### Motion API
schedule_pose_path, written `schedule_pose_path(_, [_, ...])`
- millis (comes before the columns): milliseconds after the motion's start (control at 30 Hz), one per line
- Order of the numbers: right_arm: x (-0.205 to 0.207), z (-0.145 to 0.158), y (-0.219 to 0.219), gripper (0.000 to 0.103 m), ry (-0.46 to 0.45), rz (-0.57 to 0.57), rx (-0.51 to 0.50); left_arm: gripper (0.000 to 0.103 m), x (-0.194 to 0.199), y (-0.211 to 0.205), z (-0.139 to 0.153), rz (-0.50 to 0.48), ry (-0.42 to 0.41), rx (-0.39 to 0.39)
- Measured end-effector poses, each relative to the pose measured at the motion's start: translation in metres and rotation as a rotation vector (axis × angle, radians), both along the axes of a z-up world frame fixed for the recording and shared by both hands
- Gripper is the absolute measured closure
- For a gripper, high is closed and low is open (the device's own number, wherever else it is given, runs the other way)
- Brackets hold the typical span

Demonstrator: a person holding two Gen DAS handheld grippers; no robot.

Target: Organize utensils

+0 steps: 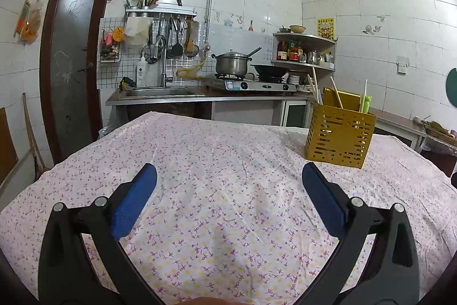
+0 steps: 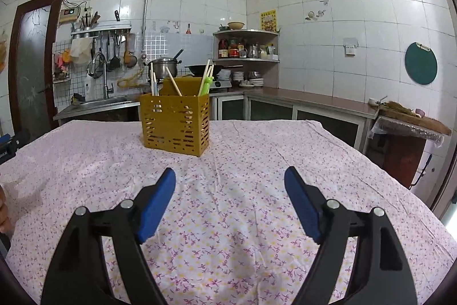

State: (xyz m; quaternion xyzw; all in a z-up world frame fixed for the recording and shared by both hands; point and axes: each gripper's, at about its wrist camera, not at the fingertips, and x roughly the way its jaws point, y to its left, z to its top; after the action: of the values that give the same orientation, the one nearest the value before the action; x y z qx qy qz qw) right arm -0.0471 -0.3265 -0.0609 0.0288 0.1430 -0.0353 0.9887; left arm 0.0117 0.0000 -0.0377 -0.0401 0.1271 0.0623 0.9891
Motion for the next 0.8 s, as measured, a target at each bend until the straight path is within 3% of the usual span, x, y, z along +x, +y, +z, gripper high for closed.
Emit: schedule_pose_path(800, [-0.0019, -0.0013, -0.0011, 0.024, 0.002, 0.002, 0.004, 0.005, 0.0041, -0.0004, -0.0033, -0.005, 0.002, 0.021])
